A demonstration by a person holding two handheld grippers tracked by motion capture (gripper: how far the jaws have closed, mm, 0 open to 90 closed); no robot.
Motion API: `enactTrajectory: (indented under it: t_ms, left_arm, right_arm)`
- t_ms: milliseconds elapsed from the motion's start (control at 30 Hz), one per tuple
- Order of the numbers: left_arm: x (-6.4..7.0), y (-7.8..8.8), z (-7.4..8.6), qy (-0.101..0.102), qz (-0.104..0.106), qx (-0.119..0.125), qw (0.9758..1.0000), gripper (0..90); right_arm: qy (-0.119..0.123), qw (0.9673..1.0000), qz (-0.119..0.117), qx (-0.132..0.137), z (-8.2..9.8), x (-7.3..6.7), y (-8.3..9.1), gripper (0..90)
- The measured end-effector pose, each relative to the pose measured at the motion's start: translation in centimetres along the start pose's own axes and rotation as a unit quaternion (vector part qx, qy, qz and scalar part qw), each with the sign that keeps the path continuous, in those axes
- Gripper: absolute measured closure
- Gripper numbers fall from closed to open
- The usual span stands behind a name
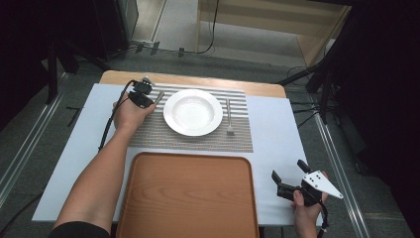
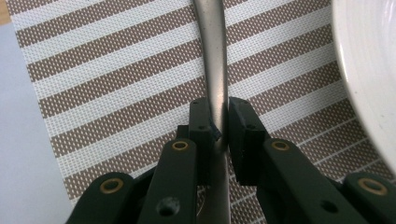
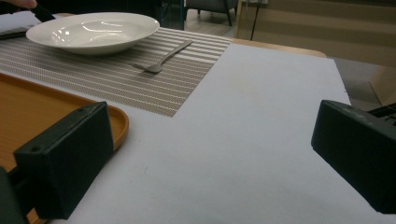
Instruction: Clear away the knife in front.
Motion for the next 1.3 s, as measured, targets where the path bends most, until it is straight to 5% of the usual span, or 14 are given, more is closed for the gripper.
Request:
enactTrajectory:
  t_ms: [300, 667, 800, 967, 1300]
  left_arm:
    - [-0.6, 1.3, 0.0, 0.009, 0.012, 0.010, 0.9998, 78.2]
    - [-0.7, 0.2, 1.0, 0.010, 0.023, 0.007, 0.9997, 77.2]
    - [-0.5, 0.4, 1.0, -0.006, 0.001, 0.001, 1.0000, 70.5]
    - [0.1, 0.6, 1.2, -0.022, -0.009, -0.018, 0.9995, 72.8]
    - [-0.6, 0.6, 1.3, -0.001, 0.009, -0.018, 0.9998, 78.0]
  right_arm:
    - [0.001, 1.0000, -0.001, 0.001, 0.0, 0.0, 0.0, 0.0]
    - [0.002, 1.0000, -0.001, 0.001, 0.0, 0.0, 0.0, 0.0]
    - [0.002, 1.0000, -0.001, 0.001, 0.0, 0.0, 0.0, 0.0]
    - [0.002, 1.0000, -0.001, 0.001, 0.0, 0.0, 0.0, 0.0]
    - [0.003, 1.0000, -0.001, -0.001, 0.0, -0.1, 0.0, 0.0]
Point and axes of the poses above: each handheld gripper's, and its own axes: y roughly backward along the jaws, z roughly out of its underside, x roughly to its right, the point moved 2 cm from there along -y, roughly forward along the jaws
